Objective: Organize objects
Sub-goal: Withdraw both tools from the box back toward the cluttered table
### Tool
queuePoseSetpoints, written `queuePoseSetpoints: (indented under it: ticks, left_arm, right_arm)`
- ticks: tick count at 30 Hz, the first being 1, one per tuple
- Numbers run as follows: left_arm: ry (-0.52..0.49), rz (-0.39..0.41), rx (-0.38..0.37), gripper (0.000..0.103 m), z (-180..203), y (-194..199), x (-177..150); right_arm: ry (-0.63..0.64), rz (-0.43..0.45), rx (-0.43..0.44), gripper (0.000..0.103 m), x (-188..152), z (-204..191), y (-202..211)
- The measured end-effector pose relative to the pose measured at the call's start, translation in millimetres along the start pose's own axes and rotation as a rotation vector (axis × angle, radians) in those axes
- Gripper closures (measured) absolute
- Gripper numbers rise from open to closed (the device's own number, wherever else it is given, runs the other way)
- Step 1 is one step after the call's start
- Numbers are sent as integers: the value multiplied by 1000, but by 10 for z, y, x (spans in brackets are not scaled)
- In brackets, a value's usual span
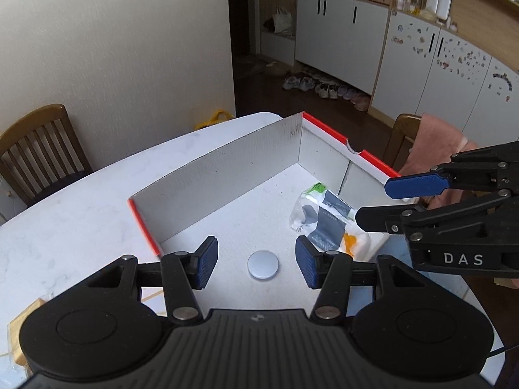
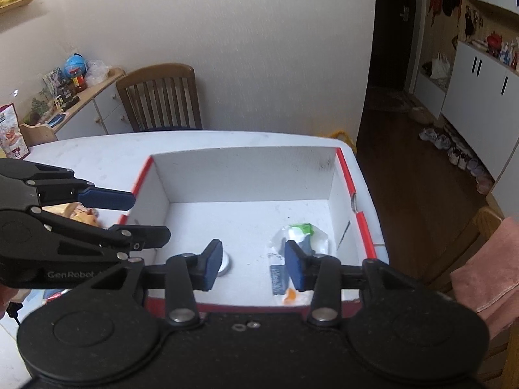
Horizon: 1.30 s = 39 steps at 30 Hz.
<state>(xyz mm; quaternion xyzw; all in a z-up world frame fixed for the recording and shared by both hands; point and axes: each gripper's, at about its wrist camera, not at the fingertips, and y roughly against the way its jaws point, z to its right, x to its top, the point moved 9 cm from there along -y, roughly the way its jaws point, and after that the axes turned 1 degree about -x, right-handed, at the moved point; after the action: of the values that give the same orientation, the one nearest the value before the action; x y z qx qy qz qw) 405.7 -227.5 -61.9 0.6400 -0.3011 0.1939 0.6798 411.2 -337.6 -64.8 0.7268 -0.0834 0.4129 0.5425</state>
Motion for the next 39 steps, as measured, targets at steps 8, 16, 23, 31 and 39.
queuePoseSetpoints:
  ticks: [8,16,23,31,39]
  left_arm:
    - [24,59,-16,51,-270,457,-222]
    - [9,125,10,36,-624,931,-545]
    - [38,173,34,28,-1012,1271,-860]
    - [93,200,86,20,-1527,1569,-1295]
    - [179,203,123,5,-2090,1691,-1686]
  right_arm:
    - [11,61,6,49,-49,-447,248]
    - [38,110,18,32,-72,-1012,422]
    - [76,154,23,14,-132,-1529,487]
    - [73,182,52,0,-216,-2039,458]
    - [80,160,34,0,-335,-2374,289]
